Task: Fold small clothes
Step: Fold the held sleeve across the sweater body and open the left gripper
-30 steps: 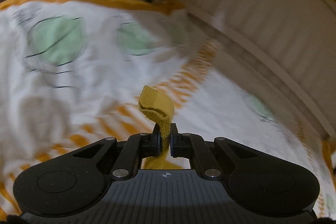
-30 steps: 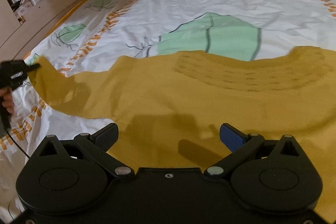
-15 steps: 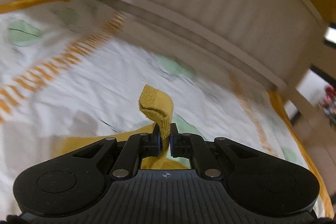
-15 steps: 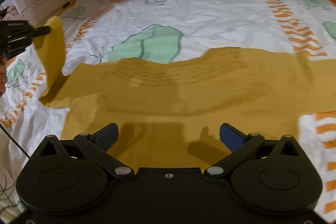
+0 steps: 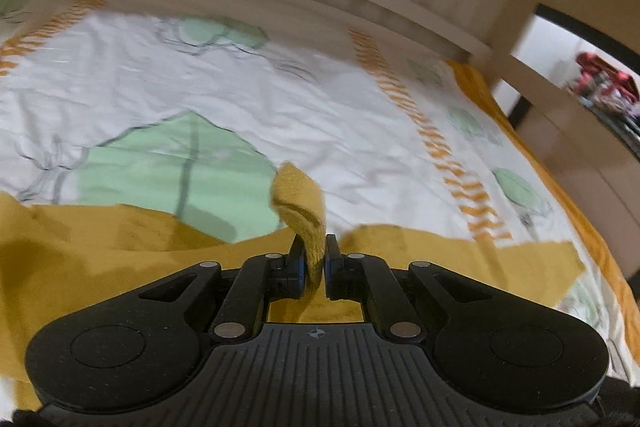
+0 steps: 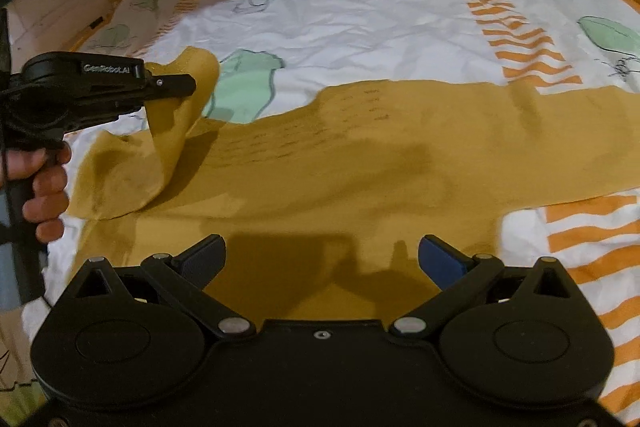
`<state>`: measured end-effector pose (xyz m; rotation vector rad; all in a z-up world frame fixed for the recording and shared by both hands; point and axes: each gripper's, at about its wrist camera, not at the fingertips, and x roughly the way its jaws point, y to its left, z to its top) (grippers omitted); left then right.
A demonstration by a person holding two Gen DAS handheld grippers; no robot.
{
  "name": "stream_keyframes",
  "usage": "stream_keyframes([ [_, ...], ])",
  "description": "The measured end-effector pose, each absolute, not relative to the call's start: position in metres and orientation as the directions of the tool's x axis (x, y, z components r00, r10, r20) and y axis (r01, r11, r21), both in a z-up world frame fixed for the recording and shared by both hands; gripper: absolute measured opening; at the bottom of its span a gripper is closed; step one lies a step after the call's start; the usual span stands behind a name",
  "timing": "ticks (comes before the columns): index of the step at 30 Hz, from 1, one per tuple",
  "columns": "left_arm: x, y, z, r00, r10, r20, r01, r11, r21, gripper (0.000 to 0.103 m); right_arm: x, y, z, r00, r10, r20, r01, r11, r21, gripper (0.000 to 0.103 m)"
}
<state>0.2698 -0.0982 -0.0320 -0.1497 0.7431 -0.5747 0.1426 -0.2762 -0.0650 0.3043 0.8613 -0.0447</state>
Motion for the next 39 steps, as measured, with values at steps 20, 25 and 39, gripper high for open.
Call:
stream_keyframes([
  [20,0.223,-0.02,-0.062,0.614,-0.242,-0.751,0.295,0.953,-0.065,0.037,0.143,-0.263,-0.08,0.668,0.103,-0.737,0.11,0.966,0.234,0.103],
  [25,0.222,-0.003,-0.084,0.571,-0.242,-0.785,0.253,0.961,-0.112,0.037,0.141,-0.26,-0.081,0.688,0.098,-0.72,0.099,0.969,0.226,0.103],
  [39,0.211,-0.012,-0.103,0.607,-0.252,-0.754,0.282,0.955,-0.093,0.063,0.185,-0.253,-0.078,0.736,0.159,-0.658,0.041,0.96,0.278,0.102],
])
